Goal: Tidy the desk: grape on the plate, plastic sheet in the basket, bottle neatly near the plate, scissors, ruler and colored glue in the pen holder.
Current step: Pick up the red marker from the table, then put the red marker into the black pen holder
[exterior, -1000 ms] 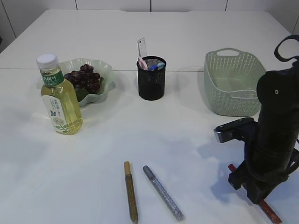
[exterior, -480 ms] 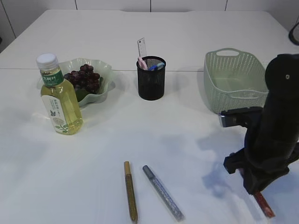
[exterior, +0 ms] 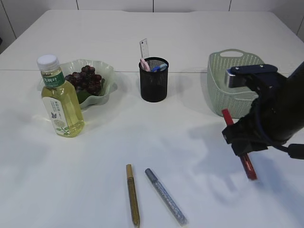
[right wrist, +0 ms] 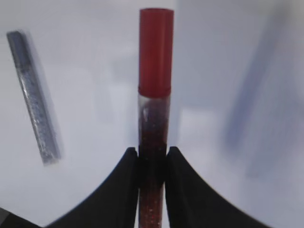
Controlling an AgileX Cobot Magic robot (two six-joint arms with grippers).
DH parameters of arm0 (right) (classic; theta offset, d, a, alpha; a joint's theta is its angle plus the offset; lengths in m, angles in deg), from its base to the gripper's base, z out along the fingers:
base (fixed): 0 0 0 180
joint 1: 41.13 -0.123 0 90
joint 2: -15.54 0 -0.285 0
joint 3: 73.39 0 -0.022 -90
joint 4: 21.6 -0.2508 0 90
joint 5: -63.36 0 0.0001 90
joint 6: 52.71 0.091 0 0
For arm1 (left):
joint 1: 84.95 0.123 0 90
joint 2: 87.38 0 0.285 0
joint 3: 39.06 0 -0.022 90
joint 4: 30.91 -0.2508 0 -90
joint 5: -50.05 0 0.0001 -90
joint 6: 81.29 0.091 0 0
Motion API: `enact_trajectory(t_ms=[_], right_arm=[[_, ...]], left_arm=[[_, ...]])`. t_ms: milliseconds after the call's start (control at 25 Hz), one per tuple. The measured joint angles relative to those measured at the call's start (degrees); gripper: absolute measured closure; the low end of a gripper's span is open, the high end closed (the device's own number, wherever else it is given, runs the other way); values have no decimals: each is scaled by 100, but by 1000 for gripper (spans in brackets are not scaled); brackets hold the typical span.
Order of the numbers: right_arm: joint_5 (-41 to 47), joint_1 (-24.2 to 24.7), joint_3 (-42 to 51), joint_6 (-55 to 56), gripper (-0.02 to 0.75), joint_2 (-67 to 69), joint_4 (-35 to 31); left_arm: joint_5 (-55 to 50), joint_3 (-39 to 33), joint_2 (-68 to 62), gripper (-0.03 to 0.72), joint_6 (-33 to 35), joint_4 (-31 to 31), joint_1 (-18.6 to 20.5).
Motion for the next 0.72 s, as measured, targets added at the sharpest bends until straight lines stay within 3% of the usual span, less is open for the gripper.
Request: enact_trajectory(t_ms=[400, 720], right_arm=[[-1918, -22, 3, -1018, 575, -109, -493], [-4168, -22, 12, -1555, 575, -8, -793]], left_arm=[[0, 0, 0, 259, 0, 0, 0], [0, 0, 0, 259, 0, -32, 0]])
